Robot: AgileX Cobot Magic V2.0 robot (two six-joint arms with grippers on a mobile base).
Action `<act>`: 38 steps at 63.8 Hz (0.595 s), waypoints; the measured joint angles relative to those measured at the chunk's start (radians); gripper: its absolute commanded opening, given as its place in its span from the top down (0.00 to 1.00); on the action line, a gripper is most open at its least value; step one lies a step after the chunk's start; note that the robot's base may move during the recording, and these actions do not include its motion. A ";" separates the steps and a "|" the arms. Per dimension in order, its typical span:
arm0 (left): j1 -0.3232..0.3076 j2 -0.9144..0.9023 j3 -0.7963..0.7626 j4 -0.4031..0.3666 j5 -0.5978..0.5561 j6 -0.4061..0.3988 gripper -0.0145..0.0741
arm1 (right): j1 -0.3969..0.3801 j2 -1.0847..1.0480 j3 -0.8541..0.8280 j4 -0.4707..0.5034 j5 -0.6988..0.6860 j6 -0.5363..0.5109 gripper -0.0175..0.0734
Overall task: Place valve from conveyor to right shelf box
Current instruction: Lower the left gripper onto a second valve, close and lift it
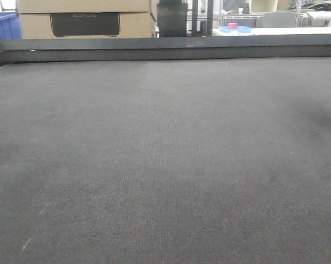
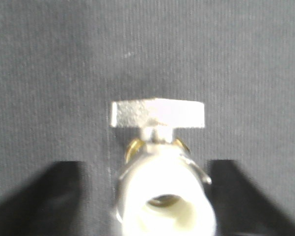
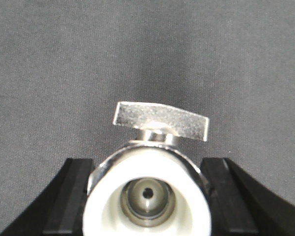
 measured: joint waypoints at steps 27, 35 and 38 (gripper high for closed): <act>0.000 -0.036 0.002 -0.012 0.050 0.002 0.96 | 0.000 -0.005 0.000 0.000 -0.006 0.000 0.98; 0.000 -0.130 0.003 -0.044 0.058 0.002 0.96 | 0.000 -0.027 -0.009 0.000 0.006 0.000 0.98; -0.005 -0.183 0.003 -0.054 0.060 0.002 0.96 | 0.000 -0.038 -0.019 0.000 0.008 0.000 0.98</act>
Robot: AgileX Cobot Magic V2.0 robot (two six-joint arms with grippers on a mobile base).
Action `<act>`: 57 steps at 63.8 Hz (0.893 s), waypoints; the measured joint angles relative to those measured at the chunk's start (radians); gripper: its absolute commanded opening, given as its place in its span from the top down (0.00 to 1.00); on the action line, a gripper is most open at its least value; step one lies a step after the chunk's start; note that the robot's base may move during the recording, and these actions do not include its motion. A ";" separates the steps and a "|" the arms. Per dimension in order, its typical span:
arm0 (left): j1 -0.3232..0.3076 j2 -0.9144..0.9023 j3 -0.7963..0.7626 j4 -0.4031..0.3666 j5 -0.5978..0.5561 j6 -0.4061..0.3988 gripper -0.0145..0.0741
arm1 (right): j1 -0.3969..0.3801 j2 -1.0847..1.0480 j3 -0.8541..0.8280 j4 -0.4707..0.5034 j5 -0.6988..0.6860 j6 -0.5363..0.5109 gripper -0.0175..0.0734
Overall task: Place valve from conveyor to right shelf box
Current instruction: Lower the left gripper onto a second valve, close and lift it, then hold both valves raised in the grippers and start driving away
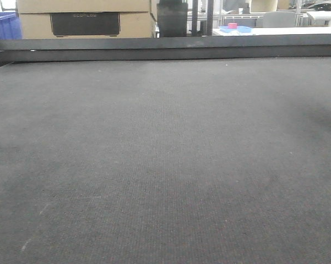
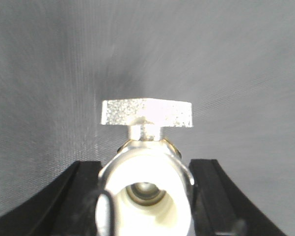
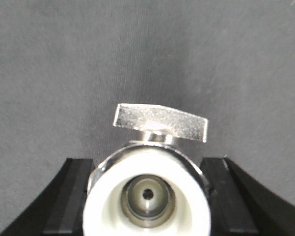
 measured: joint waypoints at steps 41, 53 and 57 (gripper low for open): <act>-0.050 -0.501 0.000 -0.031 -0.029 0.000 0.96 | 0.000 -0.149 -0.227 0.002 0.059 0.000 0.98; -0.050 -0.522 0.000 -0.033 -0.040 0.000 0.96 | 0.000 -0.164 -0.235 0.004 0.061 0.000 0.98; -0.050 -0.520 0.000 -0.033 -0.040 0.000 0.96 | 0.000 -0.164 -0.235 0.004 0.061 0.000 0.98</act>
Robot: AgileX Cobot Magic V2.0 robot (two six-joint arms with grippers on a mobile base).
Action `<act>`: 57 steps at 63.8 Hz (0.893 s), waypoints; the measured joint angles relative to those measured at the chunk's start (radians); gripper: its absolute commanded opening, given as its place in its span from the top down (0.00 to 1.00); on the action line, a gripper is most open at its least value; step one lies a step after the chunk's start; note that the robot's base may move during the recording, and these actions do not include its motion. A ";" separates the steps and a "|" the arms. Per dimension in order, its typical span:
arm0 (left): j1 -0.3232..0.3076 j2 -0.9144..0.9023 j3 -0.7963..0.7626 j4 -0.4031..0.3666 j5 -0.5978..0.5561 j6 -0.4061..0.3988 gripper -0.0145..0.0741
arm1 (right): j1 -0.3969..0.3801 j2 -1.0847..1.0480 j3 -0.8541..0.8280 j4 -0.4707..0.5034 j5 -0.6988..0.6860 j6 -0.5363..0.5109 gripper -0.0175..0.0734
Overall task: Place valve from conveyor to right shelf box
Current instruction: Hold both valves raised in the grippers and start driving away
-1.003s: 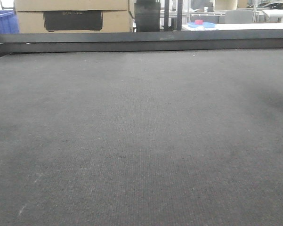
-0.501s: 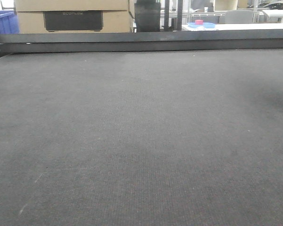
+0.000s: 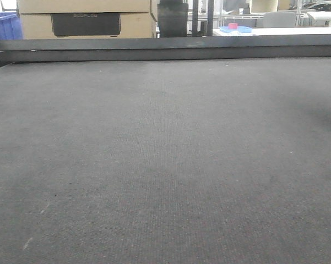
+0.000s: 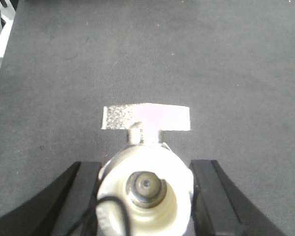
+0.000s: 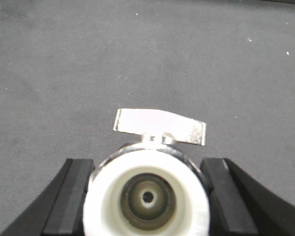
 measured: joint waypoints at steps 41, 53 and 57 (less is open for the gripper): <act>0.000 0.002 0.000 0.000 -0.045 0.000 0.96 | 0.000 0.000 0.000 0.002 0.004 0.000 0.98; 0.000 0.002 0.000 0.000 -0.060 0.000 0.96 | 0.000 0.000 0.000 0.002 0.004 0.000 0.98; 0.000 0.002 0.000 0.000 -0.076 0.000 0.96 | 0.000 0.000 0.000 0.002 0.004 0.000 0.98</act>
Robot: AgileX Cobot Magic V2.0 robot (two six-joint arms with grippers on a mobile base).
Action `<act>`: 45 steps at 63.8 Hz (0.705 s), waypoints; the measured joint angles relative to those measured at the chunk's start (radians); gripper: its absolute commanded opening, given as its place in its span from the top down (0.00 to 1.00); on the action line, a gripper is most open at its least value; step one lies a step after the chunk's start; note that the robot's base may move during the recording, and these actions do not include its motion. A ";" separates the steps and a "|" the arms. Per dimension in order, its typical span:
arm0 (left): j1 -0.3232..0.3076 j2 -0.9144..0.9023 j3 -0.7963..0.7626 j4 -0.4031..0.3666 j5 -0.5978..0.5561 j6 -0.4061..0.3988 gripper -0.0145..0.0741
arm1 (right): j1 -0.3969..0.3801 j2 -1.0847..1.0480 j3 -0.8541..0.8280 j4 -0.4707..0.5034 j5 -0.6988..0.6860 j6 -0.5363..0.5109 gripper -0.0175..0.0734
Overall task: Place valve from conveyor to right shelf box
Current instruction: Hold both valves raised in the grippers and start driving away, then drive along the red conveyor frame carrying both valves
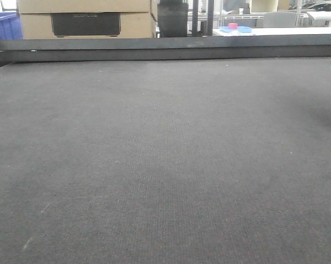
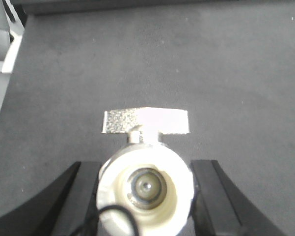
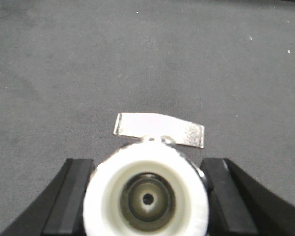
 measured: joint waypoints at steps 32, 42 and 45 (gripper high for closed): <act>0.000 0.000 0.000 0.000 -0.142 -0.002 0.96 | 0.000 0.000 0.000 0.000 0.000 0.000 0.98; 0.000 0.000 0.000 0.002 -0.195 -0.002 0.96 | 0.000 0.000 0.000 0.004 0.000 0.000 0.98; 0.000 0.000 0.000 0.002 -0.208 -0.002 0.96 | 0.000 0.000 0.000 0.004 0.000 0.000 0.98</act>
